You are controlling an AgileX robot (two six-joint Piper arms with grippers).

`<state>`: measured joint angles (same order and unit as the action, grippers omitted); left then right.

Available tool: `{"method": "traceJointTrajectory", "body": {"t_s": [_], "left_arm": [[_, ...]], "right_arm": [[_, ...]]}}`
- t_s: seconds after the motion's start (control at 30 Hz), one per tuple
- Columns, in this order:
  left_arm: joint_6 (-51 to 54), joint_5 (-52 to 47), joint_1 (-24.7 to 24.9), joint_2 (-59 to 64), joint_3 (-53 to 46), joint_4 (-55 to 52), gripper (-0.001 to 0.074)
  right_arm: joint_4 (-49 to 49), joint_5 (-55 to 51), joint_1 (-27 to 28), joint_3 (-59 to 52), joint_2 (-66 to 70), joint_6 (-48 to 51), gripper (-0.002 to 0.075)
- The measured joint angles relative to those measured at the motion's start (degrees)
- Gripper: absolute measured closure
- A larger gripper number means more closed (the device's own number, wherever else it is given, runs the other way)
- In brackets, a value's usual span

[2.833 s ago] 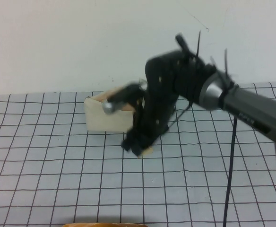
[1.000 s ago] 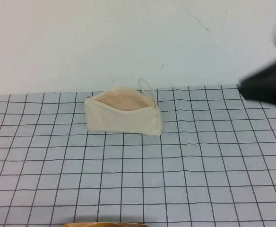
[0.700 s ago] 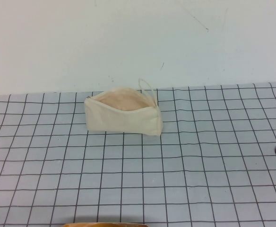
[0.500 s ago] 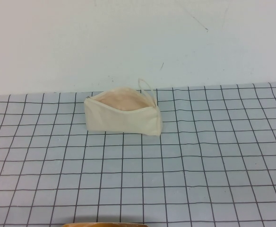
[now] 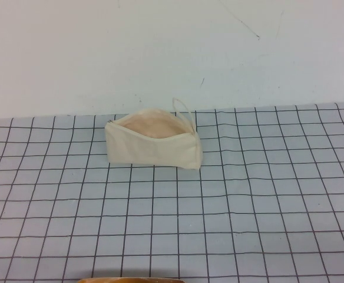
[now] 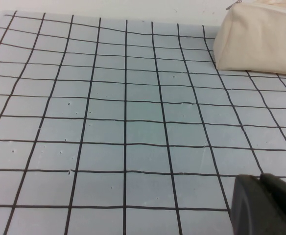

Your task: Put eraser into pencil case

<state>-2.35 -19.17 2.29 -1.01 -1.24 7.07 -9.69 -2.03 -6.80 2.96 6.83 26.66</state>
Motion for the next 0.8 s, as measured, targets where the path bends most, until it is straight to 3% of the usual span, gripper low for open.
{"method": "traceJointTrajectory", "body": {"t_s": [0.33, 0.8], "left_arm": [[0.0, 0.0, 0.0, 0.0, 0.0, 0.0, 0.0737], [0.0, 0.0, 0.0, 0.0, 0.0, 0.0, 0.0737]], "right_arm": [[12.0, -14.8, 7.7, -4.5, -7.3, -16.8, 0.0727], [13.0, -18.1, 8.6, -4.4, -7.3, -18.9, 0.0727]]}}
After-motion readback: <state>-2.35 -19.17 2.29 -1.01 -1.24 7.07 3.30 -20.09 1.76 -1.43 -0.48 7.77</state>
